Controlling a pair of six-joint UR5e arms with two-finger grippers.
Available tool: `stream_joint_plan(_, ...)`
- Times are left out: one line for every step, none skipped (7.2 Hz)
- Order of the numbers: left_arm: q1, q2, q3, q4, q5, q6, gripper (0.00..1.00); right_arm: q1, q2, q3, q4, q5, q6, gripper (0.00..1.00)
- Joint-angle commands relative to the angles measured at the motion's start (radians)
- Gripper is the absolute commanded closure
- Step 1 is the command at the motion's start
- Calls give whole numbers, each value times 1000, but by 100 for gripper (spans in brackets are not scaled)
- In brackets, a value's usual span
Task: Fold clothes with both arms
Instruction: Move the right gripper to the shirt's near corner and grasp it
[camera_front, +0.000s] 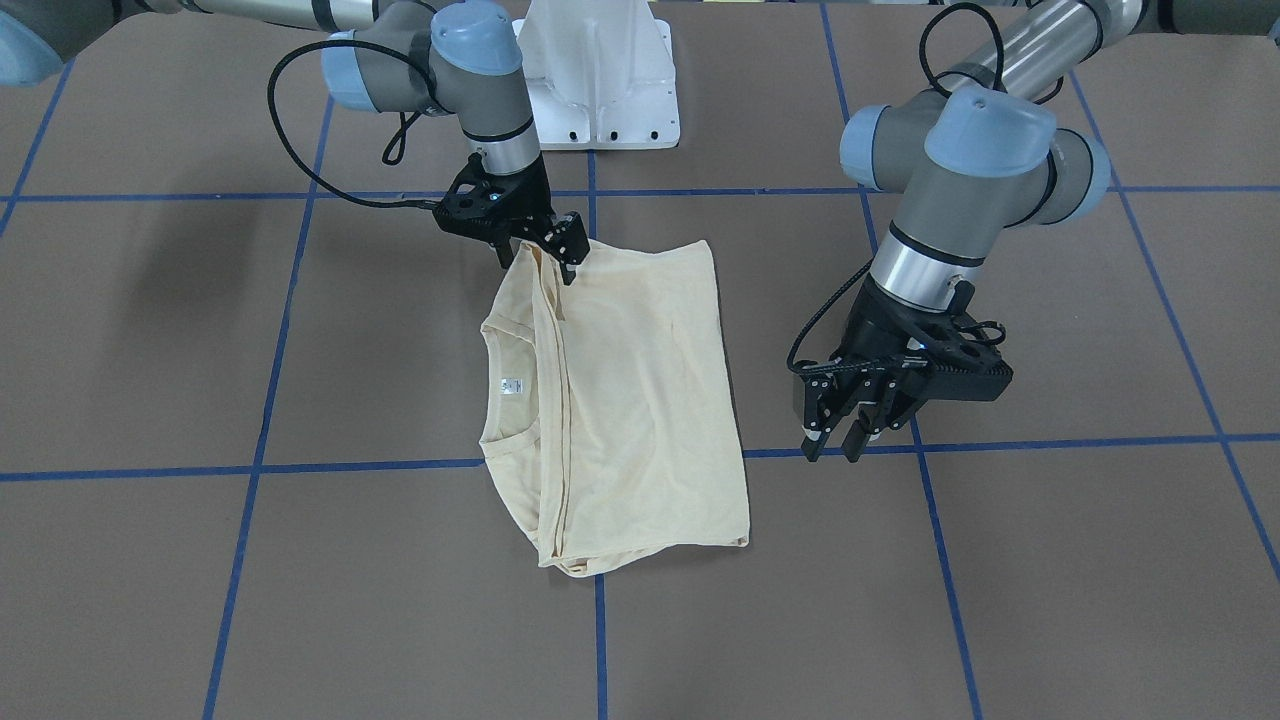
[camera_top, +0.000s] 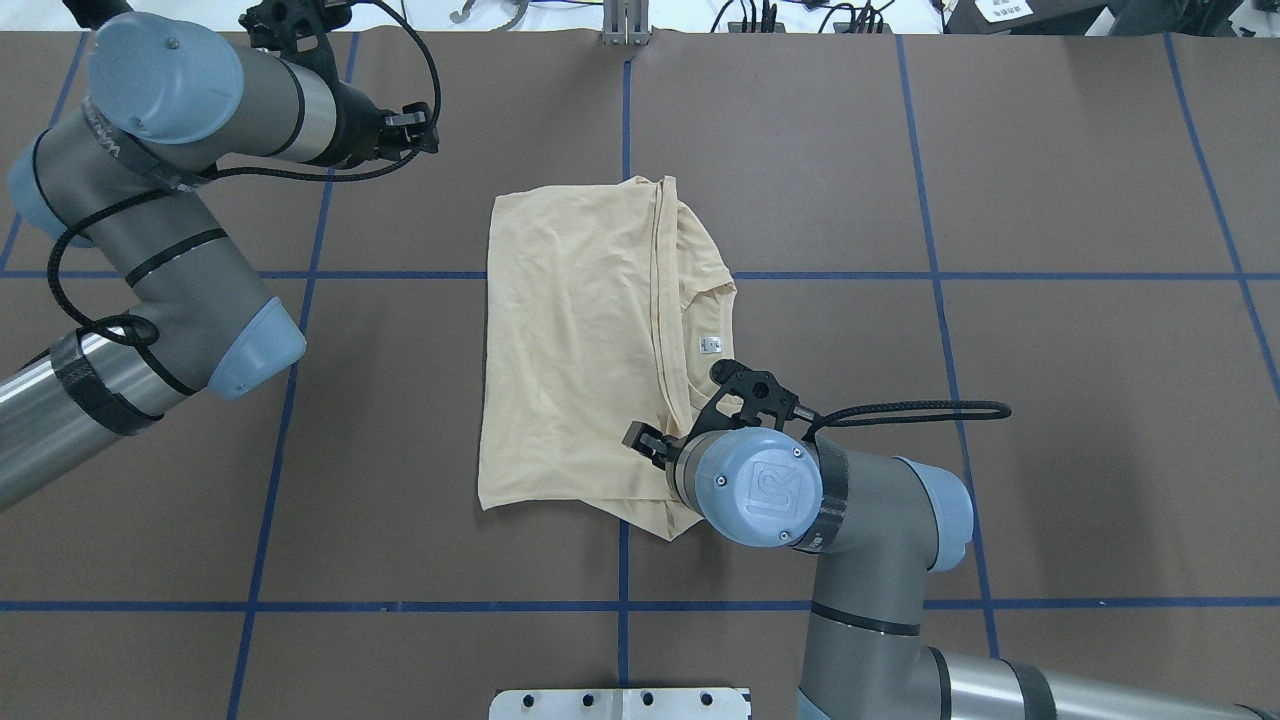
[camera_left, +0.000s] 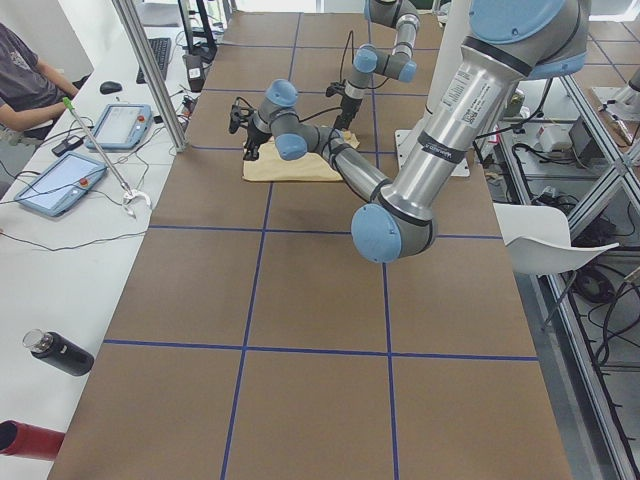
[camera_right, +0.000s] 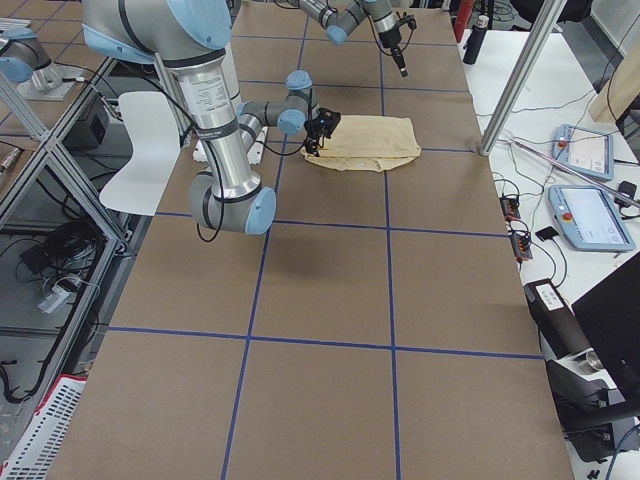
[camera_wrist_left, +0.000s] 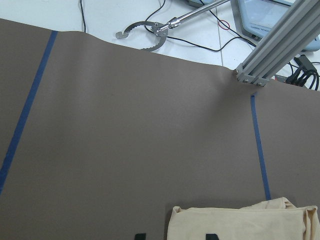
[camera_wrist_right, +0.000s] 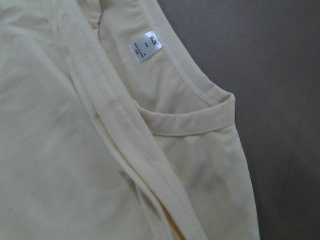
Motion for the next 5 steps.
stream_joint_plan(3, 0, -1, -1, 0, -9, 50, -11, -2, 4, 8, -9, 115, 2)
stream_joint_plan(5, 0, -1, -1, 0, -11, 50, -11, -3, 7, 8, -9, 124, 2)
stream_joint_plan(5, 0, -1, -1, 0, -12, 50, -17, -17, 7, 8, -9, 133, 2)
stream_joint_plan(5, -2, -1, 0, 0, -12, 50, -19, -20, 8, 8, -7, 185, 3)
stream_joint_plan(5, -2, -1, 0, 0, -12, 50, -28, -22, 7, 8, -5, 219, 4)
